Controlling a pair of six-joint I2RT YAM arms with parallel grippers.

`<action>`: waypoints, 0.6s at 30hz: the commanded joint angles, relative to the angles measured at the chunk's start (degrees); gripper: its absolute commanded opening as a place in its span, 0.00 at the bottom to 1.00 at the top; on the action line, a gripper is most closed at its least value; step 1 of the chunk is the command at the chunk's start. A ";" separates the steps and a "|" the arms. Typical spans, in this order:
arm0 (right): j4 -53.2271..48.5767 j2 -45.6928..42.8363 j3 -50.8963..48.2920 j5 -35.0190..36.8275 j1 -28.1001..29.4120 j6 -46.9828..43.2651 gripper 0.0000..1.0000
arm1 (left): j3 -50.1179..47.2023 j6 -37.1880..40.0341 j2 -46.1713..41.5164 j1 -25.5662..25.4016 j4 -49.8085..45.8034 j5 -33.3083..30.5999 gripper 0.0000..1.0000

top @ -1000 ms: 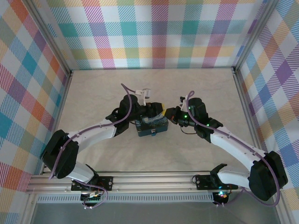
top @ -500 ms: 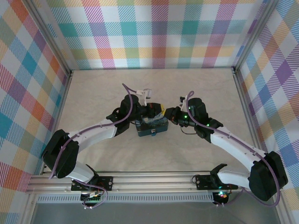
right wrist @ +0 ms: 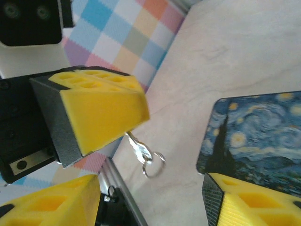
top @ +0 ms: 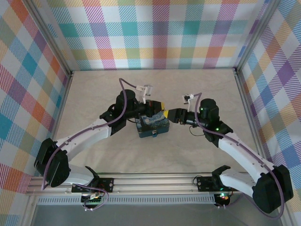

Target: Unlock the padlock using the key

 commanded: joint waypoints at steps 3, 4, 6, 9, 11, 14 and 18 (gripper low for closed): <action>6.73 2.93 2.30 -7.01 0.45 -1.39 0.59 | 1.24 0.85 -0.76 0.64 -0.83 2.83 0.00; 6.90 3.14 2.30 -6.85 0.53 -1.41 0.56 | 1.17 0.73 -0.75 0.62 -0.72 2.74 0.00; 7.08 3.59 2.29 -6.81 0.64 -1.24 0.53 | 1.17 0.75 -0.68 0.63 -0.64 2.50 0.00; 7.41 4.30 2.44 -7.02 0.79 -0.95 0.47 | 0.91 0.75 -0.70 0.65 -0.55 1.95 0.00; 7.75 4.48 2.38 -7.02 0.97 -0.79 0.44 | 0.90 0.63 -0.76 0.61 -0.45 1.87 0.00; 7.78 4.71 2.39 -6.90 1.07 -0.79 0.39 | 0.82 0.55 -0.72 0.64 -0.46 1.53 0.00; 7.46 4.92 2.12 -6.99 1.25 -0.70 0.34 | 0.55 0.23 -0.83 0.62 -0.04 1.02 0.00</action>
